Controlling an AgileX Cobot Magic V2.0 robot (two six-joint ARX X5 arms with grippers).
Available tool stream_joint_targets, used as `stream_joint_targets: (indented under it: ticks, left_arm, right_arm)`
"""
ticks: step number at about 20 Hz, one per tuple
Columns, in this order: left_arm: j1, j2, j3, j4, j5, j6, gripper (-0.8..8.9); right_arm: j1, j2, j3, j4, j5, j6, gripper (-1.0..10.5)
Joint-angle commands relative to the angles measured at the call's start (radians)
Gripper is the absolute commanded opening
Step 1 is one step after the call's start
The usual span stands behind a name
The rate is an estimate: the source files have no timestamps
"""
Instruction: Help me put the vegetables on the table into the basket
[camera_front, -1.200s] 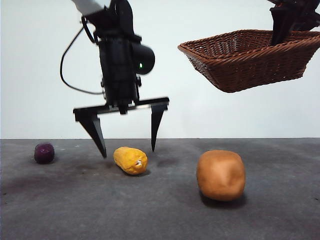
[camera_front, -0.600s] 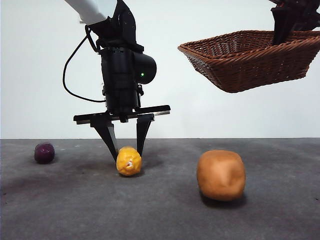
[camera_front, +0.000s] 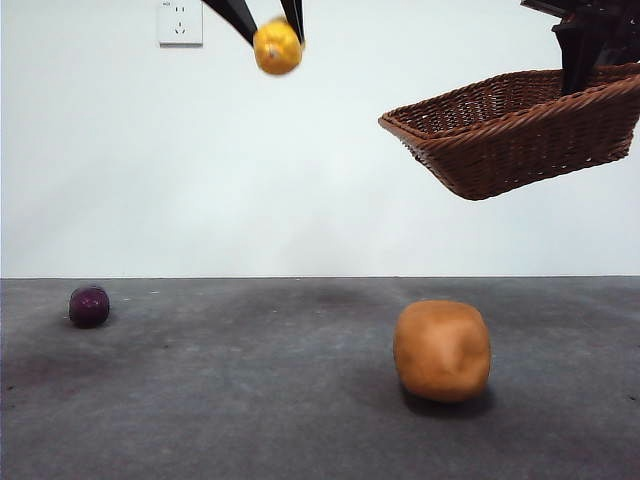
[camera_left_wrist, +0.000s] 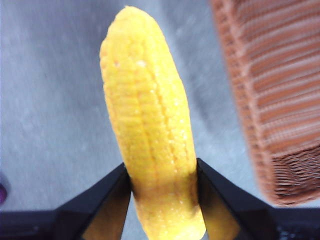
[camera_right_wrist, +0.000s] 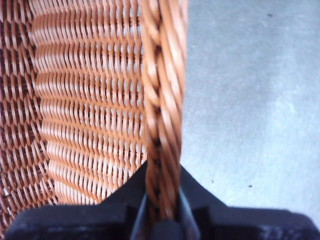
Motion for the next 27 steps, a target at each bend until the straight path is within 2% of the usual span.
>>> stream_joint_targets:
  ticks: [1, 4, 5, 8, 11, 12, 14, 15, 18, 21, 22, 23, 25, 27]
  left_arm:
    - [-0.027, -0.005, -0.009, 0.029, 0.005, 0.023, -0.09]
    - [-0.038, 0.019, -0.010, 0.055, 0.114, 0.006, -0.09]
    - [-0.040, 0.028, -0.010, 0.068, 0.132, -0.002, -0.09]
    - [-0.040, 0.056, -0.010, 0.096, 0.159, -0.023, -0.09]
    - [-0.040, 0.072, -0.010, 0.121, 0.197, -0.060, 0.02]
    - [-0.039, 0.078, -0.010, 0.112, 0.196, -0.069, 0.77]
    - [-0.035, 0.080, -0.010, 0.108, 0.180, -0.069, 4.04]
    - [-0.035, 0.080, -0.010, 0.113, 0.153, -0.073, 5.01]
    - [-0.033, 0.080, -0.010, 0.114, 0.104, -0.079, 5.12]
    - [-0.033, 0.073, -0.010, 0.105, 0.107, -0.070, 5.11]
    - [-0.034, 0.064, -0.010, 0.083, 0.109, -0.030, 5.11]
    - [-0.039, 0.052, -0.010, 0.043, 0.108, 0.035, 5.09]
    - [-0.053, 0.034, -0.010, -0.018, 0.080, 0.107, 5.07]
    - [-0.071, 0.005, -0.010, -0.018, 0.100, 0.108, 5.07]
  right_arm:
    - [0.056, -0.012, -0.001, 0.008, 0.024, 0.056, -0.1]
    - [0.150, -0.010, -0.001, 0.014, 0.053, 0.096, -0.1]
    - [0.177, -0.010, -0.001, 0.013, 0.033, 0.098, -0.1]
    - [0.229, -0.010, -0.001, -0.003, -0.099, 0.107, -0.1]
    - [0.272, -0.010, -0.001, -0.019, -0.097, 0.108, -0.1]
    - [0.278, -0.010, -0.001, -0.023, -0.097, 0.112, -0.1]
    - [0.287, -0.010, -0.001, -0.040, -0.085, 0.115, -0.1]
    - [0.291, -0.010, -0.001, -0.045, -0.077, 0.115, -0.1]
    - [0.290, -0.010, -0.001, -0.050, -0.036, 0.119, -0.1]
    - [0.287, -0.010, -0.001, -0.050, 0.007, 0.114, -0.1]
    - [0.283, -0.008, -0.001, -0.050, 0.036, 0.104, -0.1]
    - [0.264, -0.005, -0.001, -0.050, 0.042, 0.090, -0.1]
    - [0.216, 0.003, -0.001, -0.051, 0.043, 0.084, -0.1]
    - [0.158, 0.011, -0.001, -0.051, 0.042, 0.068, -0.1]
